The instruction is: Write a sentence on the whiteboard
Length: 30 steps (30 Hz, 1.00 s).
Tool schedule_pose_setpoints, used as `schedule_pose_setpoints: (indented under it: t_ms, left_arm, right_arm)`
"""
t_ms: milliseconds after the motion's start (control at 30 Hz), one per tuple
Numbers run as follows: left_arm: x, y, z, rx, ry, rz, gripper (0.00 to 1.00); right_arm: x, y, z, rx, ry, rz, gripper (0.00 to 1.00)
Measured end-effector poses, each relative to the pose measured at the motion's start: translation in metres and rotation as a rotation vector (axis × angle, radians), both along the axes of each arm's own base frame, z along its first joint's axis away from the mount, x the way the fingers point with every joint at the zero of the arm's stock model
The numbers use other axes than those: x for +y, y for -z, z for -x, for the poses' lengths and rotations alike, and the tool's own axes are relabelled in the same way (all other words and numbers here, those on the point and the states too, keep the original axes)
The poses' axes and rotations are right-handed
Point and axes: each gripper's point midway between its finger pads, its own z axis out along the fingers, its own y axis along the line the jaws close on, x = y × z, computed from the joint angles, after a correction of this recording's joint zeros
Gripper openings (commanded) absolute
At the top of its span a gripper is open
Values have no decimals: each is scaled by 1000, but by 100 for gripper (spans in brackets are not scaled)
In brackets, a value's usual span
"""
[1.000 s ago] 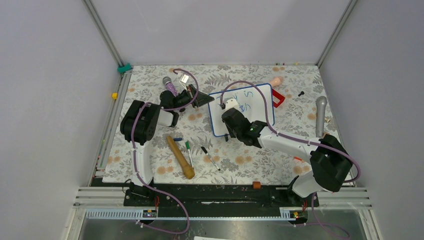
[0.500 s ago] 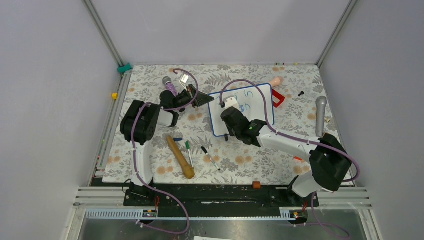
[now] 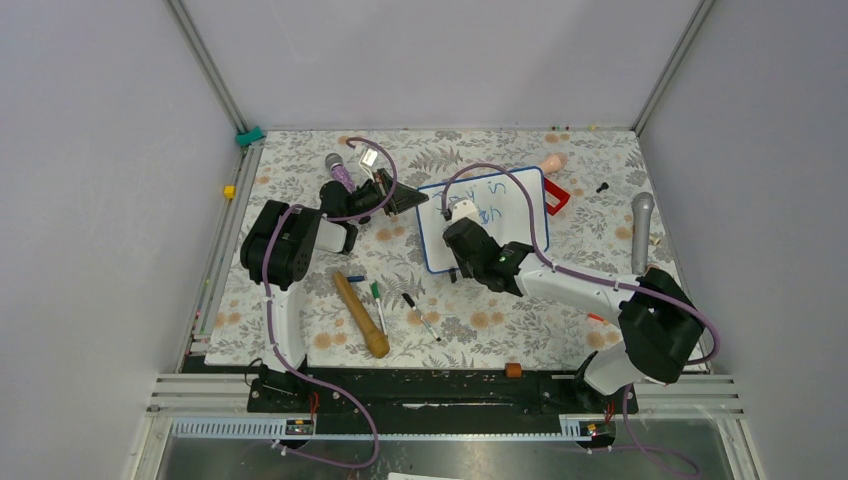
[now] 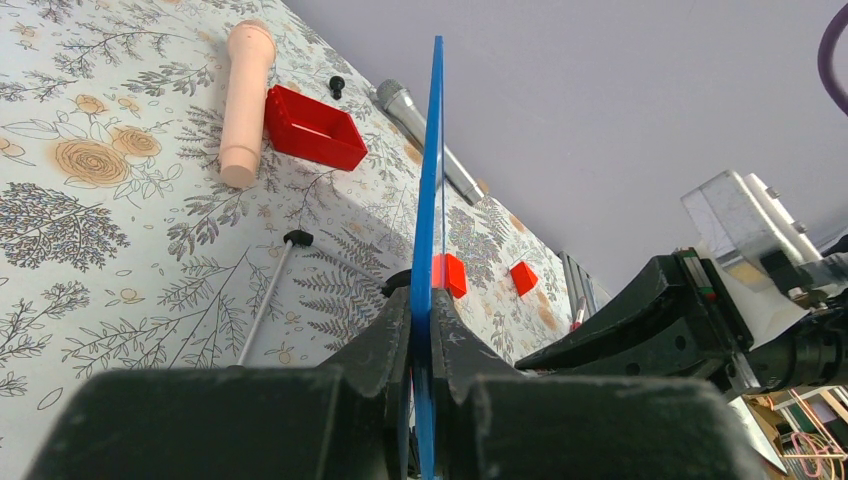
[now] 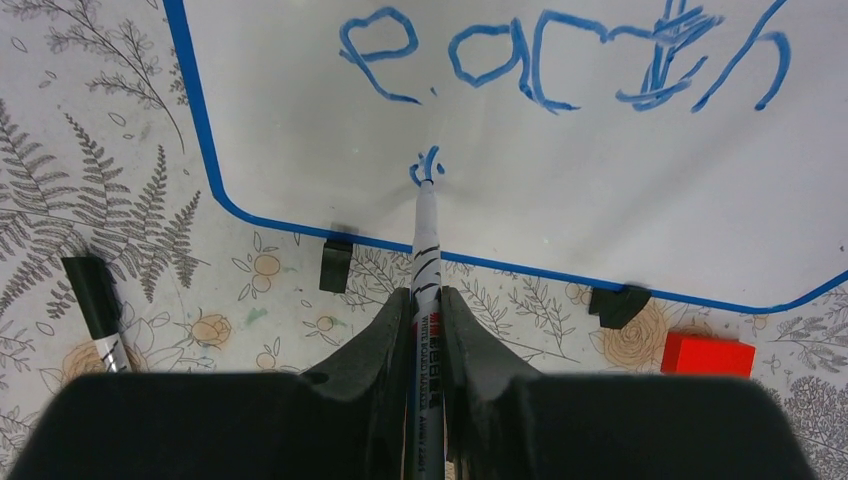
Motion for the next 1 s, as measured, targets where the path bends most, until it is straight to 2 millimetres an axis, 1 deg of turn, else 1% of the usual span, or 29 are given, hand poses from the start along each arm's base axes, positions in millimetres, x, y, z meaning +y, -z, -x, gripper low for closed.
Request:
schedule_pose_setpoints:
  t_ms: [233,467,567,800,1000]
  left_arm:
    - [0,0,0,-1,0,0,0]
    - [0,0,0,-2,0,0,0]
    - [0,0,0,-2,1,0,0]
    - [0,0,0,-1,1,0,0]
    - [0,0,0,-2,1,0,0]
  right_arm:
    - [-7,12,10,40,-1,18,0]
    - [-8,14,12,50,-3,25,0]
    - [-7,11,11,48,-2,26,0]
    - [4,-3,1,23,-5,2,0]
    - [5,-5,-3,20,1,3,0]
